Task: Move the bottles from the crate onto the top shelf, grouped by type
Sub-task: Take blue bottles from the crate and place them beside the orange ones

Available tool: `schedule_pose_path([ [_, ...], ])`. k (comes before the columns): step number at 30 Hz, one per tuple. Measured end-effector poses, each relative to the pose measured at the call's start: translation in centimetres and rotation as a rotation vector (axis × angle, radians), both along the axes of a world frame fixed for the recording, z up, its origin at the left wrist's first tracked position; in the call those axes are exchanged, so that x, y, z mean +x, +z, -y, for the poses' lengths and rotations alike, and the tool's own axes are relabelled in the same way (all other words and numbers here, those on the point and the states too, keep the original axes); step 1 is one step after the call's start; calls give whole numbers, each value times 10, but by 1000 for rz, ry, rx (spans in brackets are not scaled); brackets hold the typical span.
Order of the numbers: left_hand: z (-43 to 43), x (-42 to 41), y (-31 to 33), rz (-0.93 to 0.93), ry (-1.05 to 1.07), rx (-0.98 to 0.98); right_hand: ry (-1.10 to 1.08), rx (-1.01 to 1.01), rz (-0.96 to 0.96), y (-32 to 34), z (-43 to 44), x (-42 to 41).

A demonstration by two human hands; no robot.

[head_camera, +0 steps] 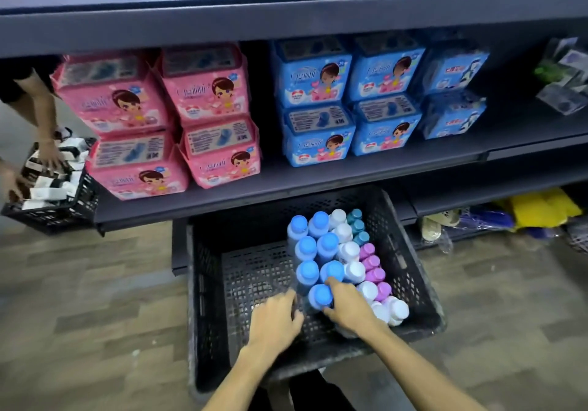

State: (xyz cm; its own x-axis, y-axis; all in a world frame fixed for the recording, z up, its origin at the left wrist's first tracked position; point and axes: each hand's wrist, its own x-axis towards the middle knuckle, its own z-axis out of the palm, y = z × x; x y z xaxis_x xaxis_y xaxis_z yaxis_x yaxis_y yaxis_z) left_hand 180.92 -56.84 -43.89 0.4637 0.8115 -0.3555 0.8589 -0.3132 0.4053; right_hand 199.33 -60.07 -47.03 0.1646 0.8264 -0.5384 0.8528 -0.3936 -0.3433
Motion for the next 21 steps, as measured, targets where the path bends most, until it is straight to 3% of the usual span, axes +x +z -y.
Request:
schedule_pose_path([
  [21,-4,-12,-21,33,61,-19,-309,-39,27,-33,-5,-39],
])
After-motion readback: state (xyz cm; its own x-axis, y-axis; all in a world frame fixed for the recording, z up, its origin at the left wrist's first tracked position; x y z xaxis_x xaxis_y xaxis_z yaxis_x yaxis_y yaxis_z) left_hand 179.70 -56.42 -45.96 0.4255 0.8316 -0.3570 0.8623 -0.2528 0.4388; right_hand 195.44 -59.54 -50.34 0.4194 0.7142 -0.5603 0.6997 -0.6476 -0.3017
